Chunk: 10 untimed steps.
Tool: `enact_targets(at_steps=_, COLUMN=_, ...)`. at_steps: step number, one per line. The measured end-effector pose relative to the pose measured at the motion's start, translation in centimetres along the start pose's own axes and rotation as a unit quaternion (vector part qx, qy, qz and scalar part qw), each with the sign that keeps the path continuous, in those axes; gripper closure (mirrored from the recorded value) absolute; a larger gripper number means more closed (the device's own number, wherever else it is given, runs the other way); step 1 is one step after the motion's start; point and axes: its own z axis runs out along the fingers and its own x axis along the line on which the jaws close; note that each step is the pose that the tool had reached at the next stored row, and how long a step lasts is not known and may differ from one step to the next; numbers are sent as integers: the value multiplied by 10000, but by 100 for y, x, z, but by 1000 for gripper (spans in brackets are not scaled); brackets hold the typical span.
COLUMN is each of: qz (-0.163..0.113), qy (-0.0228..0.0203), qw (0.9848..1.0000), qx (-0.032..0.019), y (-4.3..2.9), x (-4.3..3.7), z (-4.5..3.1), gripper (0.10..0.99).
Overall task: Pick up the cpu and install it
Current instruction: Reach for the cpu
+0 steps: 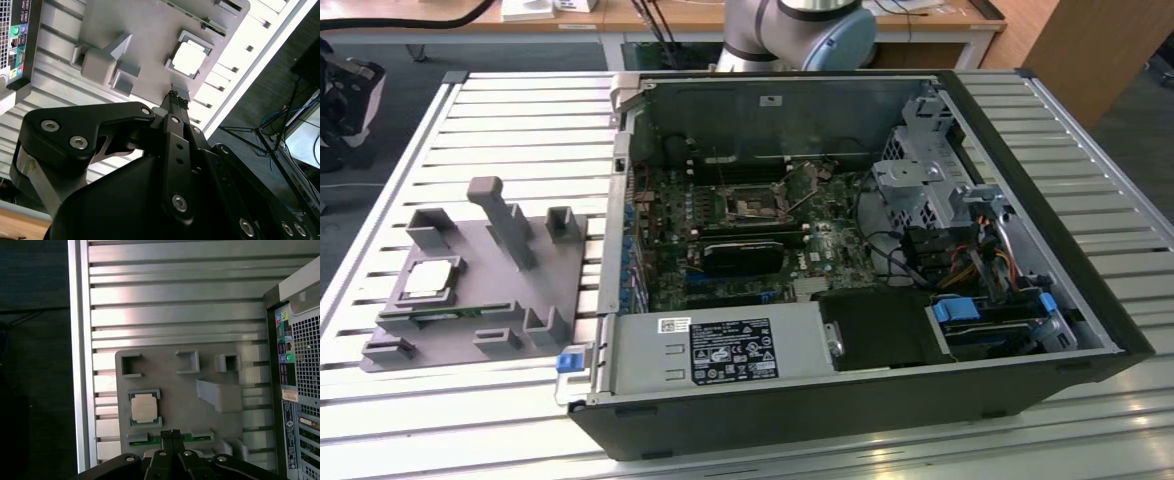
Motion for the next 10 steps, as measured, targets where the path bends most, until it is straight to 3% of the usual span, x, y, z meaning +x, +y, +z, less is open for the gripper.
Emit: enact_targets(at_steps=10, qz=-2, qy=3, qw=10000, qx=0, y=-16, x=115, z=35, gripper=980)
